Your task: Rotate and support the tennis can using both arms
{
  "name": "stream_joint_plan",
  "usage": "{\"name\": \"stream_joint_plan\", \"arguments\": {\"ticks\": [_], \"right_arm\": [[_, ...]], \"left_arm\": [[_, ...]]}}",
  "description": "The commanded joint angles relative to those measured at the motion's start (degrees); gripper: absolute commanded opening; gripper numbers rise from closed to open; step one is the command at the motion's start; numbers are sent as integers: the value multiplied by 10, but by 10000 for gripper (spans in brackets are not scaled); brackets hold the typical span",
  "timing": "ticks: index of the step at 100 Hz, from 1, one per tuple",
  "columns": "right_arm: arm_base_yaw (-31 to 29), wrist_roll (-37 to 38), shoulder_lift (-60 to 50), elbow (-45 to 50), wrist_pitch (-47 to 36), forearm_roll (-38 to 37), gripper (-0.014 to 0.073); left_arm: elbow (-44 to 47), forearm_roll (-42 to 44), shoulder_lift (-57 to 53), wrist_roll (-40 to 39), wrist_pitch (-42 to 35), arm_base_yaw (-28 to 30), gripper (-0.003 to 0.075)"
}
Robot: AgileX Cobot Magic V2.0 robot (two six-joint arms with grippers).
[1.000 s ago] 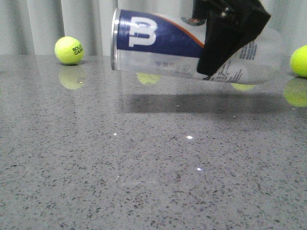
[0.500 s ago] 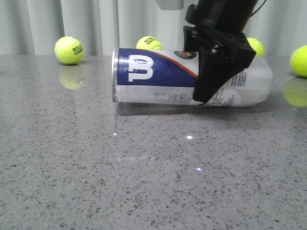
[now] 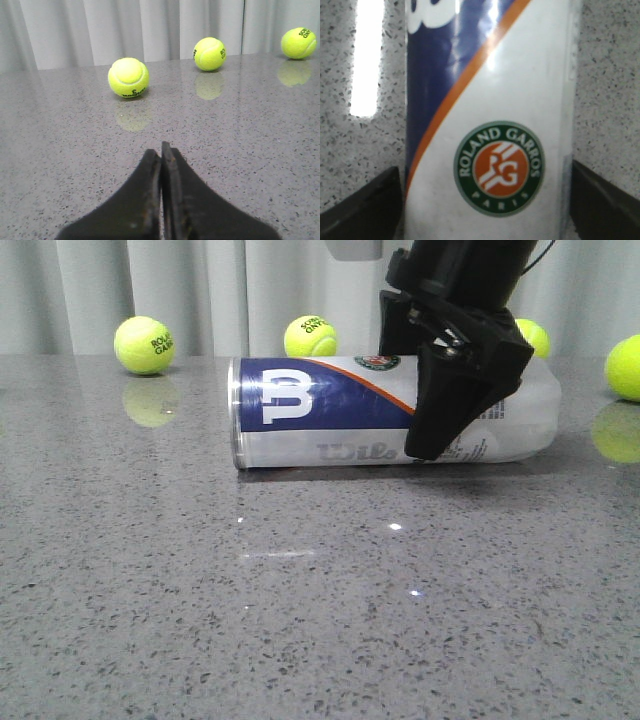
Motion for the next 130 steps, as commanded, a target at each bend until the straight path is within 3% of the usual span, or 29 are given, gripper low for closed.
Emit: {"name": "stream_joint_plan", "arguments": {"ticks": [1, 42, 49, 60, 74, 81, 95, 105, 130], "right_arm": [[0, -5, -32, -17, -12, 11, 644], [0, 10, -146, -17, 11, 15, 628], [0, 48, -165, -17, 13, 17, 545], [0, 110, -185, -17, 11, 17, 267], [0, 126, -193, -17, 25, 17, 3], [0, 126, -195, -17, 34, 18, -76], [0, 153, -195, -17, 51, 23, -69], [0, 242, -195, -17, 47, 24, -69], [-23, 591, -205, -17, 41, 24, -69]], "left_arm": [[26, 0, -20, -5, -47, -5, -18], [26, 0, -20, -5, -47, -5, -18], [26, 0, -20, -5, -47, -5, -18], [26, 0, -20, -5, -47, -5, -18], [26, 0, -20, -5, -47, -5, -18], [26, 0, -20, -5, -47, -5, -18], [26, 0, -20, -5, -47, -5, -18], [26, 0, -20, -5, -47, -5, -18], [26, 0, -20, -5, -47, -5, -18]]}}
